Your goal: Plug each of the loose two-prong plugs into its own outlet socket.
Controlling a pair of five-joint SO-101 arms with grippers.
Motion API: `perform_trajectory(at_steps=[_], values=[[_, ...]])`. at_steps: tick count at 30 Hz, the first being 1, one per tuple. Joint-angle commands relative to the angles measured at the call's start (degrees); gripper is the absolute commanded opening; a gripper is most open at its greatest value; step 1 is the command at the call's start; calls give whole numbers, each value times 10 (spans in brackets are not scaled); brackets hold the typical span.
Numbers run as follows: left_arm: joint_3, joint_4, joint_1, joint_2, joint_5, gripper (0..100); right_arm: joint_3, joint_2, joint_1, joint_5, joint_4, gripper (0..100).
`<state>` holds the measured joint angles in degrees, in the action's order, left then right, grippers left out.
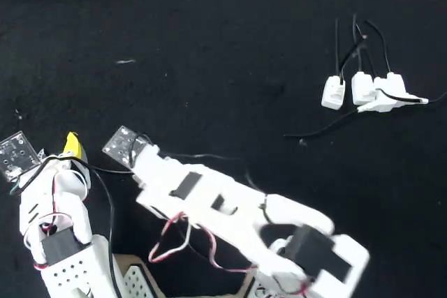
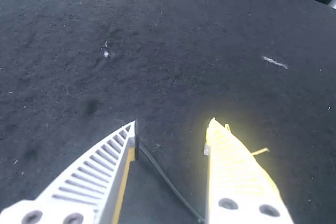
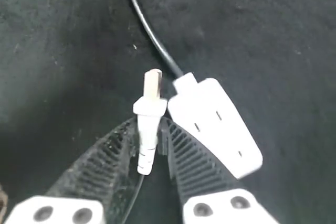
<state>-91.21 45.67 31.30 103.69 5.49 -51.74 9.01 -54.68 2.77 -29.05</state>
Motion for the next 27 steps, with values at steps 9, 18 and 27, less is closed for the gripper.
perform_trajectory(at_steps=[9, 18, 27], values=[[41, -2, 7, 3, 7, 223, -31, 46, 13, 73, -55, 11], [40, -2, 7, 3, 7, 223, 25, -9, 13, 73, -91, 13], [41, -2, 7, 3, 7, 223, 24, -9, 13, 76, -104, 71]])
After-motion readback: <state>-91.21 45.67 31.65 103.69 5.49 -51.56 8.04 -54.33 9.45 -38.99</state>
